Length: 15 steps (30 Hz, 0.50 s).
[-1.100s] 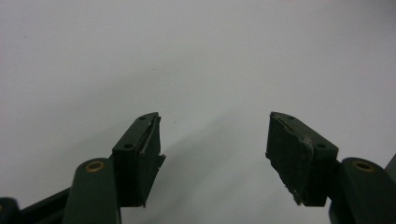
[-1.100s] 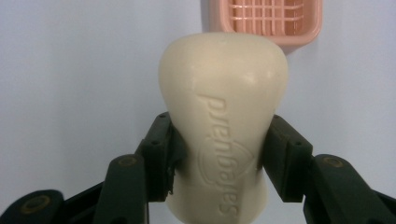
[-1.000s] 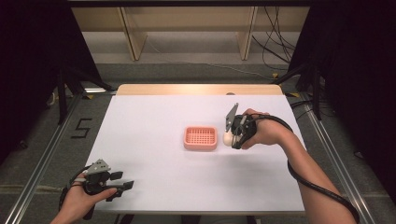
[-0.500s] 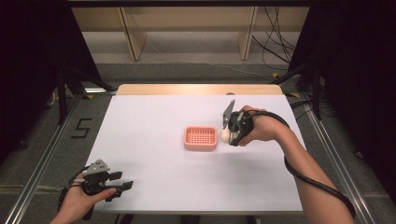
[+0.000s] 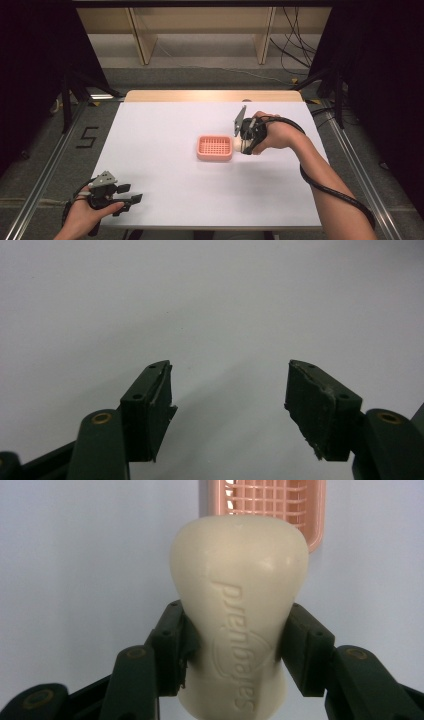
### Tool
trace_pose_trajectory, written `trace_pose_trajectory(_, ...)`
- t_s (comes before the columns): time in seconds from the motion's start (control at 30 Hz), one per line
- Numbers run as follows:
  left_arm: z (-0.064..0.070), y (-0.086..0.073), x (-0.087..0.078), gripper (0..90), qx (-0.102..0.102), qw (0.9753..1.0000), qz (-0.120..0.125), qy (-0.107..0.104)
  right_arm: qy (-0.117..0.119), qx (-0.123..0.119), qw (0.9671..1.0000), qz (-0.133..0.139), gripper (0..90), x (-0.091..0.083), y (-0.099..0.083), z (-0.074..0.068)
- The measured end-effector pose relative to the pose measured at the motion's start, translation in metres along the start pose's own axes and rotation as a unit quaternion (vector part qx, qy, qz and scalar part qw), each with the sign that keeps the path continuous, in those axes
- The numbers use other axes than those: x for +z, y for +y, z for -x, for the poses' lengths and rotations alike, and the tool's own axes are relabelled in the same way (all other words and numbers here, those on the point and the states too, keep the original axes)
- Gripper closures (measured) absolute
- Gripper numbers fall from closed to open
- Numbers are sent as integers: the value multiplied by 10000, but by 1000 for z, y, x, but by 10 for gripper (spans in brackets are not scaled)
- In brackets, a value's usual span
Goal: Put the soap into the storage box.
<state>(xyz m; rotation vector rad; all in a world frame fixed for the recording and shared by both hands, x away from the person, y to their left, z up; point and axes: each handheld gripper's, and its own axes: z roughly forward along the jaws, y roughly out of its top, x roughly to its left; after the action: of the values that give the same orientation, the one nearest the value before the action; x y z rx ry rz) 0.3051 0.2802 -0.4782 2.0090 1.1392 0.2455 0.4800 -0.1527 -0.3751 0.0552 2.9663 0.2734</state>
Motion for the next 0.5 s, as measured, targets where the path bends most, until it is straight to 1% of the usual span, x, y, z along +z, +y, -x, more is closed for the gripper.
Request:
trace_pose_trajectory(0.03, -1, 0, -1, 348, 51, 10000, -44, 7, 16, 130, 9999, 29, 505, 0, 1, -2)
trace_pose_trajectory(0.1, -1, 0, -1, 348, 62, 10000, -54, 7, 42, 150, 9999, 55, 506, 0, 2, -2)
trace_pose_trajectory(0.13, -1, 0, -1, 348, 58, 10000, -53, 9, -2, 66, 10000, -1, 506, 0, 3, 1)
trace_pose_trajectory(0.2, -1, 0, -1, 348, 57, 10000, -52, 9, -1, 77, 10000, 5, 505, -1, 3, 1)
trace_pose_trajectory(0.23, -1, 0, -1, 348, 57, 10000, -50, 6, 45, 115, 9999, 44, 506, 0, 5, 1)
trace_pose_trajectory(0.27, -1, 0, -1, 348, 56, 10000, -49, 7, -16, 1, 10000, -4, 506, -1, 5, 3)
trace_pose_trajectory(0.37, -1, 0, -1, 348, 73, 10000, -51, 3, -18, 32, 10000, -8, 506, -1, 7, 4)
trace_pose_trajectory(0.43, -1, 0, -2, 348, 75, 10000, -65, 5, -6, 58, 10000, 45, 506, -1, 8, 3)
trace_pose_trajectory(0.47, -1, 0, -1, 348, 67, 10000, -63, -7, 9, 0, 10000, 75, 506, 0, 9, 5)
trace_pose_trajectory(0.5, -1, 0, -1, 348, 66, 10000, -45, 0, -9, -37, 10000, -5, 505, -1, 10, 6)
